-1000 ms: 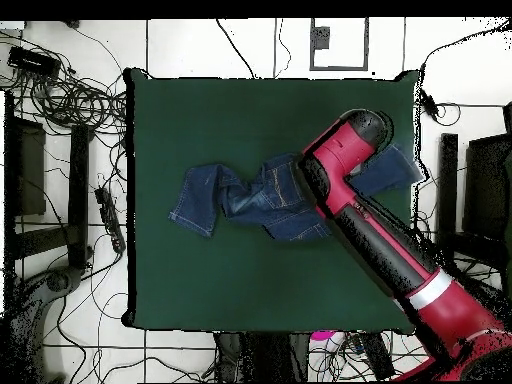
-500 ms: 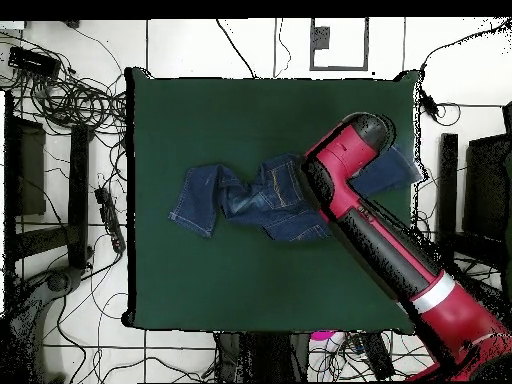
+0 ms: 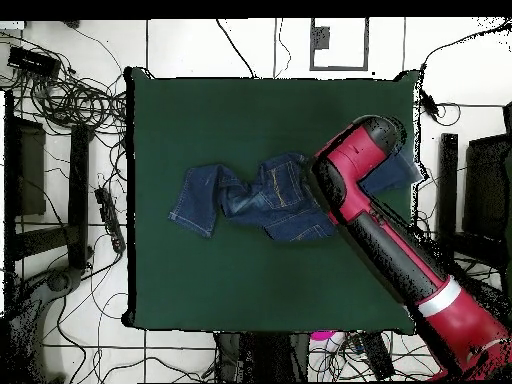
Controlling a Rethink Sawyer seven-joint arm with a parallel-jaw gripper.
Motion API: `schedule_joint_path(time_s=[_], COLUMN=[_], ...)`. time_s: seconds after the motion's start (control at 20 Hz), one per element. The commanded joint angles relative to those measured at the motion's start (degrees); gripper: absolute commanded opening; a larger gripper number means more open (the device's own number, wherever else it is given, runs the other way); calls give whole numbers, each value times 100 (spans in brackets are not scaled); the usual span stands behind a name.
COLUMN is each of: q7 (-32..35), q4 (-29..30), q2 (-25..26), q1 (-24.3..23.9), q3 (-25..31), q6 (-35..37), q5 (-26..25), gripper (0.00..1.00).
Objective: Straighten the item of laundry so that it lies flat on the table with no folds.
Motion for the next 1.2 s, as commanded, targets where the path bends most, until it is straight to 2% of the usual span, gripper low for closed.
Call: schedule_joint_path(time_s=[0.05, 0.15, 0.35, 0.7, 0.95, 1.2], q7=[2089, 2166, 2427, 2807, 3019, 3270], q4=[834, 849, 942, 1306, 1348, 1626], q2=[1354, 1453, 1507, 860, 759, 496], q1=[362, 311, 302, 581, 600, 541], q3=[-293, -246, -280, -532, -466, -302], q6=[1448, 1519, 1735, 1615, 1353, 1269], q5=[1052, 1046, 714, -278, -314, -62], gripper=[100, 100, 100, 100, 100, 100])
